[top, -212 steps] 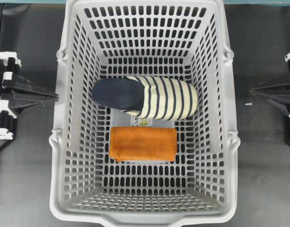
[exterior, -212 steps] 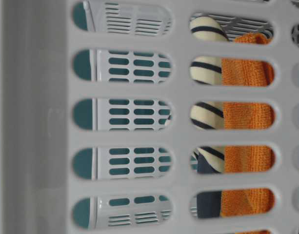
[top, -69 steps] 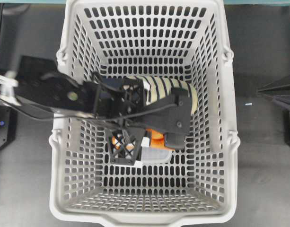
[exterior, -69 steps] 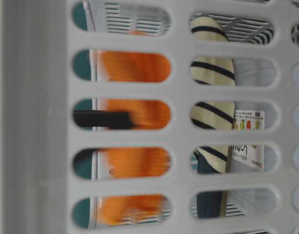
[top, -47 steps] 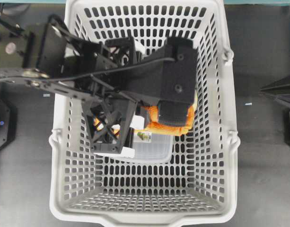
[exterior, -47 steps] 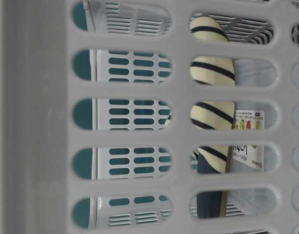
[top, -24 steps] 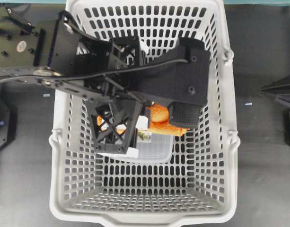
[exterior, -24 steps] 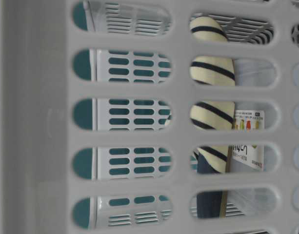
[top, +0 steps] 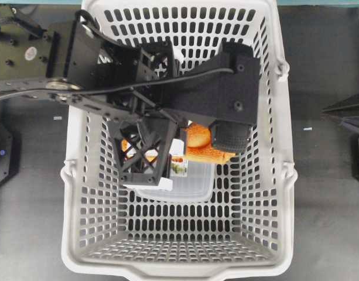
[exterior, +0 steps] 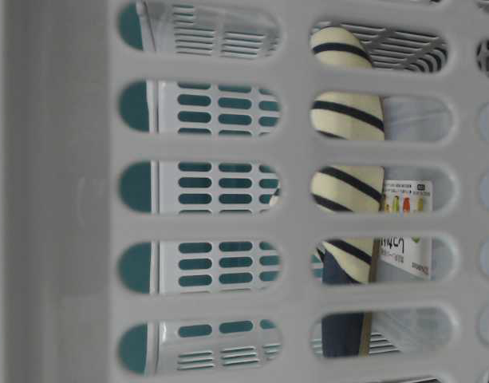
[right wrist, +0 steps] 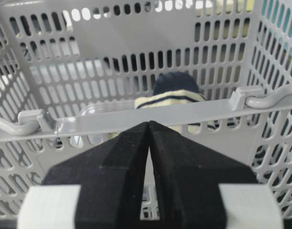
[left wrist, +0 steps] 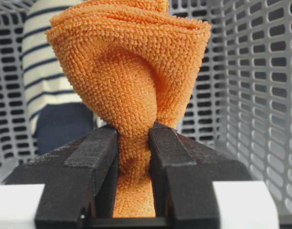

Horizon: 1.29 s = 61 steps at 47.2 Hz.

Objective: Pick up the orange cloth from the shopping basket with the left arm.
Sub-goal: 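Lift the pinched orange cloth upward out of the basket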

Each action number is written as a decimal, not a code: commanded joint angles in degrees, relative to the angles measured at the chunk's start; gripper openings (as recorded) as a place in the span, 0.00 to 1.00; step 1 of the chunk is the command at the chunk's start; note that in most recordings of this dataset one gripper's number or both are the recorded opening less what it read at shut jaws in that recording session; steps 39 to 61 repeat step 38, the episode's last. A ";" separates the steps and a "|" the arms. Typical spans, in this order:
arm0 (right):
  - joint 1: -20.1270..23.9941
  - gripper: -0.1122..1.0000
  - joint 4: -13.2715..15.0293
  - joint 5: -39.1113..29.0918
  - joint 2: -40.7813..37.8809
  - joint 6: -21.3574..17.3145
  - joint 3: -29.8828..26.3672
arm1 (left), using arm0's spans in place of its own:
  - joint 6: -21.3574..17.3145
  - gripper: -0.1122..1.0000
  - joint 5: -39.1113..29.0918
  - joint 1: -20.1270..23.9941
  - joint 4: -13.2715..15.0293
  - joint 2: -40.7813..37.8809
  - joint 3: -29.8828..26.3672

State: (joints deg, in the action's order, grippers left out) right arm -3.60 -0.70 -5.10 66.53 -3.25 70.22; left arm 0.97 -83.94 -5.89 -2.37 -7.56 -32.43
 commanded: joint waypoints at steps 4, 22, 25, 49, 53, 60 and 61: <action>-0.09 0.10 -0.18 0.53 -0.35 -0.09 -0.44 | 0.09 0.25 0.18 -0.09 -0.18 1.05 -0.44; -0.09 0.10 -0.18 0.62 -0.35 -0.18 0.18 | 0.18 0.25 0.18 0.09 -0.18 0.88 0.18; -0.09 0.10 -0.18 0.62 -0.35 -0.18 0.26 | 0.18 0.25 0.18 0.09 -0.18 0.88 0.70; -0.09 0.10 -0.18 1.23 -0.35 -0.26 0.44 | 0.35 0.25 0.18 0.09 -0.18 1.23 2.11; -0.09 0.10 -0.18 1.23 -0.35 -0.26 0.44 | 0.35 0.25 0.18 0.09 -0.18 1.23 2.11; -0.09 0.10 -0.18 1.23 -0.35 -0.26 0.44 | 0.35 0.25 0.18 0.09 -0.18 1.23 2.11; -0.09 0.10 -0.18 1.23 -0.35 -0.26 0.44 | 0.35 0.25 0.18 0.09 -0.18 1.23 2.11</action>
